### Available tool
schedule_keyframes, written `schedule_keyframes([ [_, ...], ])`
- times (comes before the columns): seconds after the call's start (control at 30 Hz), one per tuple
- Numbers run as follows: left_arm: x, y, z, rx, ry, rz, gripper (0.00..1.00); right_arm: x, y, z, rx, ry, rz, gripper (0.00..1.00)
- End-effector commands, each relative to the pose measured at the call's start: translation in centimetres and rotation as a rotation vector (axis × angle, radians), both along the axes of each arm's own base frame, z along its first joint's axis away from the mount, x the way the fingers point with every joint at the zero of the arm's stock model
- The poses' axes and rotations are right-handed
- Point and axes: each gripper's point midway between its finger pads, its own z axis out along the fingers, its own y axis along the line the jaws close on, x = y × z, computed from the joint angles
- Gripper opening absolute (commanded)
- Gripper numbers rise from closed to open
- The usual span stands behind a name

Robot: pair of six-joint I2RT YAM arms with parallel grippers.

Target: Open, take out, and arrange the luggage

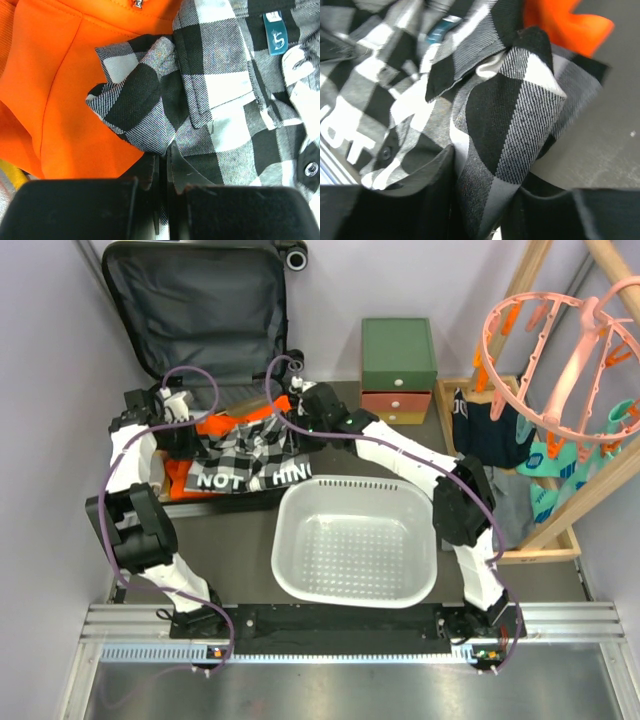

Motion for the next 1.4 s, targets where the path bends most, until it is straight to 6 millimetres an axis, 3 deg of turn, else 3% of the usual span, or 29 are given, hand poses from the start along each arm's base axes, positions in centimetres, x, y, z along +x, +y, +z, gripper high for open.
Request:
schedule_keyframes([
  [0.0, 0.5, 0.0, 1.0, 0.026, -0.060, -0.021, 0.00, 1.5, -1.7, -0.6, 0.020, 0.043, -0.044, 0.41],
  [0.13, 0.5, -0.3, 1.3, 0.025, -0.070, -0.030, 0.00, 0.7, -1.9, 0.3, 0.029, 0.063, -0.030, 0.46],
  [0.27, 0.5, -0.5, 1.5, 0.030, -0.076, -0.035, 0.00, -0.1, -1.9, 1.4, 0.051, 0.076, -0.012, 0.42],
  [0.4, 0.6, -0.5, 1.8, 0.030, -0.082, -0.034, 0.00, -0.9, -1.0, 1.6, 0.101, 0.118, 0.027, 0.04],
  [0.43, 0.6, -0.6, 2.0, 0.025, -0.085, -0.034, 0.00, -1.0, -0.9, 1.7, 0.105, 0.120, 0.029, 0.00],
  [0.87, 0.8, -1.8, 8.1, 0.013, -0.214, -0.060, 0.00, -0.2, -3.1, 8.3, 0.102, -0.053, -0.018, 0.00],
  [1.07, 1.0, -2.1, 8.9, 0.010, -0.230, -0.066, 0.00, -0.5, -2.9, 9.2, 0.121, -0.068, 0.019, 0.00],
  [1.17, 0.6, -3.1, 9.6, -0.020, -0.237, -0.086, 0.00, -0.8, -3.6, 10.4, 0.138, -0.091, 0.004, 0.00],
  [1.27, 0.5, -4.5, 10.4, -0.016, -0.250, -0.115, 0.00, -1.2, -5.0, 12.9, 0.142, -0.126, 0.002, 0.00],
  [1.3, 0.3, -5.6, 10.6, -0.022, -0.249, -0.141, 0.00, -1.9, -5.8, 13.0, 0.113, -0.118, 0.013, 0.00],
  [1.37, -0.2, -7.3, 10.9, -0.030, -0.244, -0.180, 0.00, -3.4, -7.3, 15.0, 0.108, -0.144, 0.024, 0.00],
])
